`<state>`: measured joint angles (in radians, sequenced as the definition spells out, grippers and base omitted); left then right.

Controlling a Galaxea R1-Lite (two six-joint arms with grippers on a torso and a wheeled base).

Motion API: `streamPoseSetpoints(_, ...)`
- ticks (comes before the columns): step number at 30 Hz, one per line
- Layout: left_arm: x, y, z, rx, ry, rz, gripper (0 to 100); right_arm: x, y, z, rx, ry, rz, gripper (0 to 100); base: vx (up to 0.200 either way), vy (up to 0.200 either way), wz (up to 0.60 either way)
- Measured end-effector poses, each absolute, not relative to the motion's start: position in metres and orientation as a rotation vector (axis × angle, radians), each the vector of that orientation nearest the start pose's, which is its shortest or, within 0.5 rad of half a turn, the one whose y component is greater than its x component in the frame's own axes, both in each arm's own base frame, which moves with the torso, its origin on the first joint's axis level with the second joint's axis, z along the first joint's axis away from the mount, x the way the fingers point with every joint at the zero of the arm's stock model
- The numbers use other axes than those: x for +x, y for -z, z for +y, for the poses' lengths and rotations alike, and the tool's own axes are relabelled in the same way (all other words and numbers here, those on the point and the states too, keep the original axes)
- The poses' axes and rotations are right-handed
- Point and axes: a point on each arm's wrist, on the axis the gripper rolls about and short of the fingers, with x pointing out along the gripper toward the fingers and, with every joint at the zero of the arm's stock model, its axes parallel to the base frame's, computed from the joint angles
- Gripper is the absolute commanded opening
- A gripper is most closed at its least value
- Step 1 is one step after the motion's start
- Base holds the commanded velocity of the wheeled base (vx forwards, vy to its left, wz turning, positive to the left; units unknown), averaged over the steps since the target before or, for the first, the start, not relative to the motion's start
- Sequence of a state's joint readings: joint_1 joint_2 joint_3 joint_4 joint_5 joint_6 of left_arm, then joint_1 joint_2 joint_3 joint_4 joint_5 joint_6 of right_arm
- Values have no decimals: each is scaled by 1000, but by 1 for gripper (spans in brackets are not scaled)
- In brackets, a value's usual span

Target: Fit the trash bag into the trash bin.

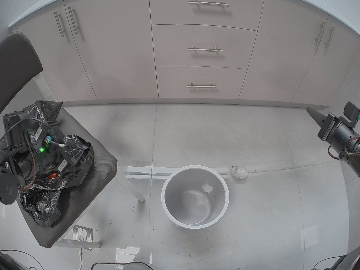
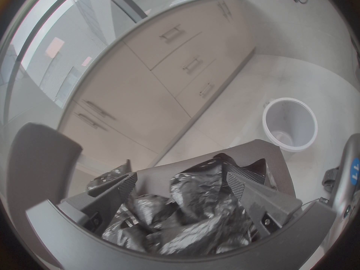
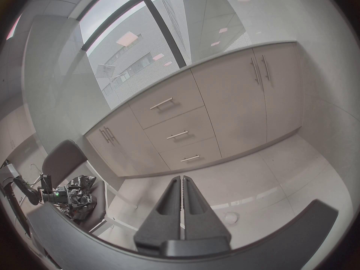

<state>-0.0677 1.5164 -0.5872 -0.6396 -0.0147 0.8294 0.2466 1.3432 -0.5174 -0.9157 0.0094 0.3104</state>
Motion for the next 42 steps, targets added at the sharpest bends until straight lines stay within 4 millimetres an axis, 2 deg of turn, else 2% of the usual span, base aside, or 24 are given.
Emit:
streamPoseSetpoints(6, 254, -162, -24, 841, 241, 262, 100, 211, -215, 54, 317, -262, -10, 0, 0, 0, 0)
streamPoseSetpoints(11, 250, -167, -28, 841, 248, 235, 100, 214, -213, 54, 315, -260, 1, 0, 0, 0, 0)
streamPoseSetpoints(18, 232, -177, -37, 842, 272, 180, 100, 215, -211, 55, 314, -258, 7, 0, 0, 0, 0)
streamPoseSetpoints(24, 212, -156, -40, 856, 327, 239, 100, 215, -211, 55, 313, -258, 8, 0, 0, 0, 0)
streamPoseSetpoints(27, 208, -147, -41, 861, 346, 270, 100, 215, -211, 55, 313, -258, 10, 0, 0, 0, 0)
streamPoseSetpoints(32, 214, -137, -42, 864, 353, 294, 100, 217, -209, 55, 312, -257, 16, 0, 0, 0, 0)
streamPoseSetpoints(42, 243, -134, -37, 925, 297, 252, 100, 219, -207, 55, 311, -255, 26, 0, 0, 0, 0)
